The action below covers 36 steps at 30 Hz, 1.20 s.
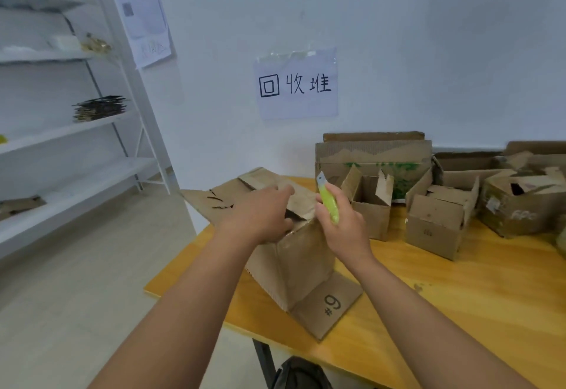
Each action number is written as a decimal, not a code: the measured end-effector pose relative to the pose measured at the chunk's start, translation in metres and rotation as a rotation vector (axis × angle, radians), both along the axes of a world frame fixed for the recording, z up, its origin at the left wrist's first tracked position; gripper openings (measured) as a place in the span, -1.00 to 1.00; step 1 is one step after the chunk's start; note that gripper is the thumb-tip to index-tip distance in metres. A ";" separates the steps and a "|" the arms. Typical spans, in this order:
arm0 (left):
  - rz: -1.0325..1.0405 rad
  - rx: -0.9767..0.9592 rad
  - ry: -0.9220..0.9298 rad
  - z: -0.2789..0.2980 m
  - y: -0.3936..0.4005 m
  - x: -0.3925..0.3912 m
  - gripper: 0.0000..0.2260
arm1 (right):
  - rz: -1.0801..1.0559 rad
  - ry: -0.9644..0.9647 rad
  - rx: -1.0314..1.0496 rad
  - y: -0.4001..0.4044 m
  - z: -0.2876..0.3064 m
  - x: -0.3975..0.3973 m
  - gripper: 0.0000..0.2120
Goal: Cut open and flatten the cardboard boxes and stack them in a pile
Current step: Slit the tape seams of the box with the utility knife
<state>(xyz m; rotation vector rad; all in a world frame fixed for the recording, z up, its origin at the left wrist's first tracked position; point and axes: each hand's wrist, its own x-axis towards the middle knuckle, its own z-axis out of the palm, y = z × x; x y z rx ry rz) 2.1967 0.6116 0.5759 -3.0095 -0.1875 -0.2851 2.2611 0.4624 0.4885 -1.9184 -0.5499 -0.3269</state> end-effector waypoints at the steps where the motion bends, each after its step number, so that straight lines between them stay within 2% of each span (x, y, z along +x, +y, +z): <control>1: -0.035 -0.020 0.009 0.000 0.000 0.005 -0.50 | 0.015 0.004 0.000 -0.002 -0.001 0.001 -0.56; 4: -0.099 -0.145 -0.039 -0.007 0.006 0.007 -0.47 | 0.035 -0.009 -0.029 -0.004 -0.003 0.005 -0.55; 9: -0.116 -0.605 -0.224 -0.039 0.011 -0.009 -0.59 | 0.024 -0.071 -0.044 0.001 -0.009 0.012 -0.54; 11: -0.143 -0.610 -0.225 -0.041 0.014 -0.007 -0.58 | 0.003 -0.072 -0.017 0.004 -0.011 0.011 -0.54; 17: -0.111 -0.456 -0.080 -0.030 0.017 0.016 -0.54 | 0.022 -0.037 0.079 0.004 -0.015 0.011 -0.58; 22: -0.157 -0.612 -0.173 -0.036 0.018 0.010 -0.67 | 0.087 0.015 0.142 -0.006 -0.010 0.016 -0.57; 26: -0.189 -0.700 -0.187 -0.039 0.021 0.006 -0.68 | 0.098 -0.017 0.274 -0.021 -0.003 0.009 -0.72; 28: -0.198 -0.748 -0.184 -0.040 0.021 0.003 -0.72 | 0.117 -0.022 0.317 -0.030 -0.002 0.002 -0.73; 30: -0.227 -0.741 -0.172 -0.041 0.020 -0.001 -0.76 | 0.161 0.052 0.408 -0.038 -0.003 -0.005 -0.77; 33: -0.269 -0.668 -0.143 -0.041 0.019 -0.006 -0.67 | 0.251 0.214 0.629 -0.043 -0.001 -0.013 -0.94; 36: -0.274 -0.591 -0.134 -0.043 0.020 -0.003 -0.57 | 0.301 0.297 0.710 -0.042 -0.001 -0.015 -0.92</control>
